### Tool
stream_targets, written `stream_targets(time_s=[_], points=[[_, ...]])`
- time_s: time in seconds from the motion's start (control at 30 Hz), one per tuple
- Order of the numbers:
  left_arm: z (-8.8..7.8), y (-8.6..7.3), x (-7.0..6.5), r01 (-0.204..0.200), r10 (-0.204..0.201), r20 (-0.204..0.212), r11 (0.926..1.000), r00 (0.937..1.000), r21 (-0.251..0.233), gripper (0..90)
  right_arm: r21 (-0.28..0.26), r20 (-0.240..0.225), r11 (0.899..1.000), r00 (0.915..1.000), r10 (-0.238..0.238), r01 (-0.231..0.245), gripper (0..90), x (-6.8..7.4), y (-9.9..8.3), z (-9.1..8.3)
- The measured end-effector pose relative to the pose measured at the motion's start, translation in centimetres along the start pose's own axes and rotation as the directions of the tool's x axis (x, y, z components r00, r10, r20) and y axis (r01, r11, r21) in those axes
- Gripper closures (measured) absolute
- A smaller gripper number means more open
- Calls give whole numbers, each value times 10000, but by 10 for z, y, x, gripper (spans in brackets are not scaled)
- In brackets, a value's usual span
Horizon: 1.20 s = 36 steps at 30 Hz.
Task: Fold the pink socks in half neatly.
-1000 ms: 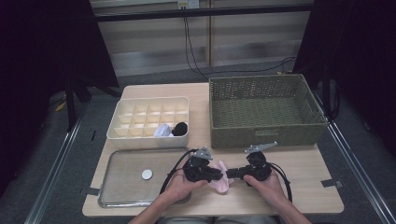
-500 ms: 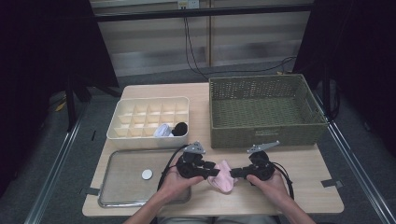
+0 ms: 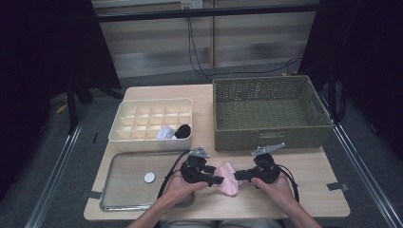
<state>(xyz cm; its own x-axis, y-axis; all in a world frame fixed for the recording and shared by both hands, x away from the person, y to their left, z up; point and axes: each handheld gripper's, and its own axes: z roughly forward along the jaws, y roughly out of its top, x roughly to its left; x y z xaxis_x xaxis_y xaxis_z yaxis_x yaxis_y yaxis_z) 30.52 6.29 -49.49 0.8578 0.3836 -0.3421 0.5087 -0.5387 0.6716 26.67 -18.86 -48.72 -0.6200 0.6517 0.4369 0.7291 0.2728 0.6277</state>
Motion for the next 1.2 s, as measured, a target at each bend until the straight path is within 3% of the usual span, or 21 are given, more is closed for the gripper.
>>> stream_targets(time_s=[0.07,0.17,0.3,0.63,0.8,1.03,1.17,1.2], points=[[4,2,-3,-172,173,-53,9997,9998,180,528,-39,-25,10000,10000,-4,4,859,0,1,0],[6,3,-6,-389,396,-200,9987,9990,342,582,-220,-62,9997,10000,-47,45,858,1,2,0],[7,1,-6,-311,316,-308,9994,9990,168,621,-371,-275,9993,9996,-81,71,837,5,3,0],[6,-3,-7,-286,285,-381,9996,9989,-24,638,-410,-417,9987,9988,270,-287,751,12,-8,-2],[7,-4,-7,-282,277,-421,9995,9987,-108,645,-585,-447,9982,9990,90,-117,850,14,-7,-3],[8,-4,-7,-292,283,-497,9994,9984,-170,668,-717,-681,9973,9975,-177,129,866,23,-1,-2],[7,-4,-3,-4,-2,-202,9996,9998,-296,655,-614,-730,9979,9970,-245,200,866,25,-1,2],[6,-4,-2,-42,39,-248,9999,9997,-130,641,-584,-765,9981,9968,-237,192,866,25,-2,4]])
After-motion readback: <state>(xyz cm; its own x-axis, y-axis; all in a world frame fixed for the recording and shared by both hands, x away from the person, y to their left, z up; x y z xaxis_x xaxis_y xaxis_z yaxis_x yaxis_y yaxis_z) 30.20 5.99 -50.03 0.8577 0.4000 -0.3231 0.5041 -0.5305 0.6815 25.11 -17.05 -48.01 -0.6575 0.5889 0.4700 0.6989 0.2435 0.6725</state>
